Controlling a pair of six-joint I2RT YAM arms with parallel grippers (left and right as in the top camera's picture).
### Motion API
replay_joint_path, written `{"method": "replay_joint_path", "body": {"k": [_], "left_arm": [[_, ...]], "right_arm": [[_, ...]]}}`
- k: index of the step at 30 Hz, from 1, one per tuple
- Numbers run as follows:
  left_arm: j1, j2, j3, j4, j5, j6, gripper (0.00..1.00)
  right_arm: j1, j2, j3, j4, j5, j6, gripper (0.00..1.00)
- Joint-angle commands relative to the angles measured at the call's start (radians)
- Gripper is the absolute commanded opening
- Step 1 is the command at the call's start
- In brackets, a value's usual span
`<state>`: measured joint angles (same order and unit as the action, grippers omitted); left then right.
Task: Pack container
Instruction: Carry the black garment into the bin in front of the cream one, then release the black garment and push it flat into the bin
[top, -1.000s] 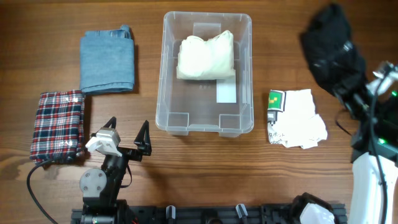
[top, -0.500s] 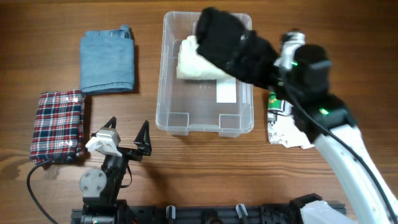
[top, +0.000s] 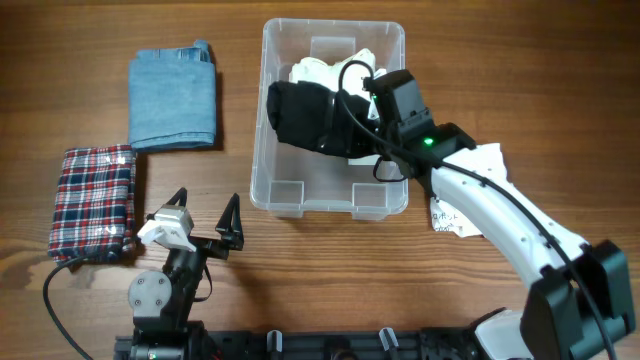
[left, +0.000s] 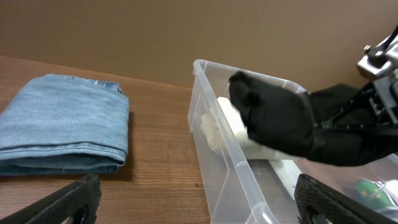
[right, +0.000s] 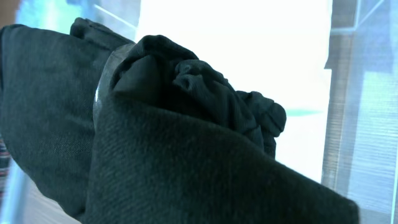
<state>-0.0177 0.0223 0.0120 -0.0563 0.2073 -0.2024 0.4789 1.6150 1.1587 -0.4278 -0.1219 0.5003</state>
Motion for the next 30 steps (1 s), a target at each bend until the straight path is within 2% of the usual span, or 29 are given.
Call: {"method": "replay_joint_path", "body": {"k": [1, 5, 9, 22, 23, 25, 27, 28, 30], "left_arm": [[0.009, 0.000, -0.006, -0.001, 0.002, 0.016, 1.00], [0.009, 0.000, -0.006, -0.001, 0.002, 0.016, 1.00], [0.009, 0.000, -0.006, -0.001, 0.002, 0.016, 1.00], [0.009, 0.000, -0.006, -0.001, 0.002, 0.016, 1.00], [0.009, 0.000, -0.006, -0.001, 0.002, 0.016, 1.00], [0.009, 0.000, -0.006, -0.001, 0.002, 0.016, 1.00], [0.009, 0.000, -0.006, -0.001, 0.002, 0.016, 1.00], [0.009, 0.000, -0.006, -0.001, 0.002, 0.016, 1.00], [0.009, 0.000, -0.006, -0.001, 0.002, 0.016, 1.00]], "right_arm": [[0.000, 0.034, 0.042, 0.007, 0.012, -0.034, 0.20], [0.000, 0.060, 0.042, 0.004, 0.010, -0.039, 0.20], [0.000, 0.086, 0.042, -0.013, 0.011, -0.055, 0.25], [0.000, 0.131, 0.042, -0.051, 0.010, -0.055, 0.26], [0.000, 0.131, 0.042, -0.049, 0.010, -0.056, 0.28], [0.000, 0.131, 0.042, -0.044, 0.010, -0.055, 0.40], [0.000, 0.131, 0.042, -0.038, 0.010, -0.055, 0.46], [0.000, 0.131, 0.042, -0.035, 0.010, -0.055, 0.53], [0.000, 0.131, 0.042, -0.036, 0.010, -0.055, 0.57]]}}
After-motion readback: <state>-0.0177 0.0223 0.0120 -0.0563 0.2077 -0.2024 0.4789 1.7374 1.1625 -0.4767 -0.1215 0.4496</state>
